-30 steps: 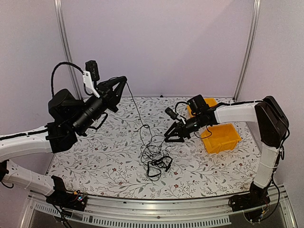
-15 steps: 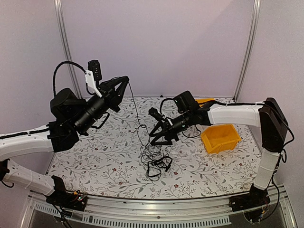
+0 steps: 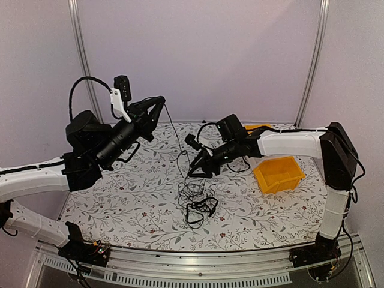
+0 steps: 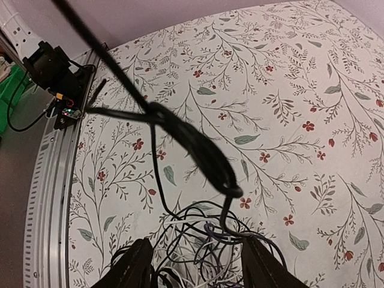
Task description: Untangle the cables
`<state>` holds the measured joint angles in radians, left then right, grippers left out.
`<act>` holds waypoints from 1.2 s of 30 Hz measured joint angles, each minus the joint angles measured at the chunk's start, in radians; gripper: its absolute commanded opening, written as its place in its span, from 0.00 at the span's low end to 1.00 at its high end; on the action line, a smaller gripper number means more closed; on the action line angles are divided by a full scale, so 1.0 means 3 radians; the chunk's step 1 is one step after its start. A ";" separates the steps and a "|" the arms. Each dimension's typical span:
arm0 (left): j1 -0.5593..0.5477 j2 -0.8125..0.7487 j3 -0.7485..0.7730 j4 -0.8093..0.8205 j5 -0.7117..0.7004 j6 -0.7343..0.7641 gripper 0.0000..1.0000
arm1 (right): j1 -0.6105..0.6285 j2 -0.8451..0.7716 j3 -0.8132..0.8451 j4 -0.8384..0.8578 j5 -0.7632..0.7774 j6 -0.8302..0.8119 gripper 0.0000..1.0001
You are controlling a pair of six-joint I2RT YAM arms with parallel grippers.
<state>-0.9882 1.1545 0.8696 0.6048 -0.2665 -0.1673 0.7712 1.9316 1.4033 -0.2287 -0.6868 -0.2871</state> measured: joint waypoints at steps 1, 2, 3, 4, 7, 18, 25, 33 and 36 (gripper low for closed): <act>0.0000 0.0000 0.0003 0.0000 0.0003 -0.0001 0.00 | 0.0000 0.0000 0.0000 0.0001 0.0058 0.0008 0.53; 0.0000 0.0000 0.0004 0.0000 0.0006 -0.0003 0.00 | 0.0000 0.0000 0.0001 0.0004 0.0126 0.0017 0.52; 0.0000 0.0001 0.0004 0.0000 0.0013 -0.0003 0.00 | 0.0000 0.0000 0.0004 0.0009 0.0181 0.0024 0.51; 0.0000 0.0004 0.0004 0.0000 0.0015 -0.0003 0.00 | 0.0000 0.0000 0.0008 0.0009 0.0247 0.0037 0.51; 0.0000 0.0015 0.0004 -0.0003 0.0023 -0.0003 0.00 | 0.0004 0.0000 0.0034 0.0009 0.0427 0.0066 0.50; 0.0000 0.0017 0.0004 -0.0006 0.0014 0.0025 0.00 | 0.0061 -0.0500 -0.0081 -0.0334 0.0231 -0.0337 0.53; -0.0001 0.0060 0.0004 -0.0005 0.0036 0.0032 0.00 | 0.0069 -0.0604 -0.0062 -0.0348 0.0197 -0.0523 0.58; 0.0000 0.0065 0.0014 -0.0003 0.0064 0.0028 0.00 | 0.0069 -0.0245 0.0085 -0.0369 0.0125 -0.0436 0.55; 0.0000 0.0065 0.0017 0.0000 0.0065 0.0019 0.00 | 0.0070 -0.0156 0.0123 -0.0362 0.0090 -0.0379 0.24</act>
<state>-0.9882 1.1740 0.8745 0.6048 -0.2470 -0.1616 0.7921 1.8847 1.4403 -0.3374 -0.6598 -0.4007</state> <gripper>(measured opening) 0.001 0.500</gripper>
